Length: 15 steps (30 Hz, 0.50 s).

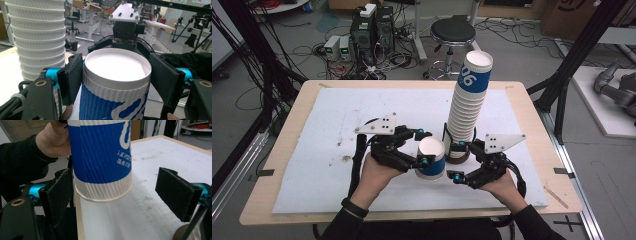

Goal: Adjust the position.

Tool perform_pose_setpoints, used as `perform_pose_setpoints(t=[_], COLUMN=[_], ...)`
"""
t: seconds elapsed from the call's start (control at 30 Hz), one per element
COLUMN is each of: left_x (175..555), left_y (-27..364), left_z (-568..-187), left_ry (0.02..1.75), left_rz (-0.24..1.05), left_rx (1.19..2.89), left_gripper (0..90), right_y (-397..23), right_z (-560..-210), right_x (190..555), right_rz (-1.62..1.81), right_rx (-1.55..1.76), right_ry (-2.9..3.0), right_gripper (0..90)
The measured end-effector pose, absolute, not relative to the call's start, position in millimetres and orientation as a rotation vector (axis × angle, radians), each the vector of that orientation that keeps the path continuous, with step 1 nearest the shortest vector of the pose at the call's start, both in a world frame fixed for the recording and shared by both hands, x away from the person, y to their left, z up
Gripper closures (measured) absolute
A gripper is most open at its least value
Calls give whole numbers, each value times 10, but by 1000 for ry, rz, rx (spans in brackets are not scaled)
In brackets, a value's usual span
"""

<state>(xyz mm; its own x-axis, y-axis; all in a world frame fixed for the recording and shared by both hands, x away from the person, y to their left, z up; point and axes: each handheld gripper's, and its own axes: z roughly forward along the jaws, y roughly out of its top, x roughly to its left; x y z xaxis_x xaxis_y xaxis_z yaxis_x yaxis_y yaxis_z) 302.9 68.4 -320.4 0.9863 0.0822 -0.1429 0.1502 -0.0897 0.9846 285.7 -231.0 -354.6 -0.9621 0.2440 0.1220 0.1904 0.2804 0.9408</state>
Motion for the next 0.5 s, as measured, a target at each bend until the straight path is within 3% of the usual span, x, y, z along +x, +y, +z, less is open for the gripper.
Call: perform_pose_setpoints(t=[0.5], left_x=[3000], left_y=[538], left_z=[-3238], left_ry=[167], left_rz=[-81], left_rx=[1633], left_gripper=[299], right_y=[-2139], right_z=[-3616], right_x=[2836], right_rz=[1797], right_rx=[391], right_ry=[2540], right_gripper=[151])
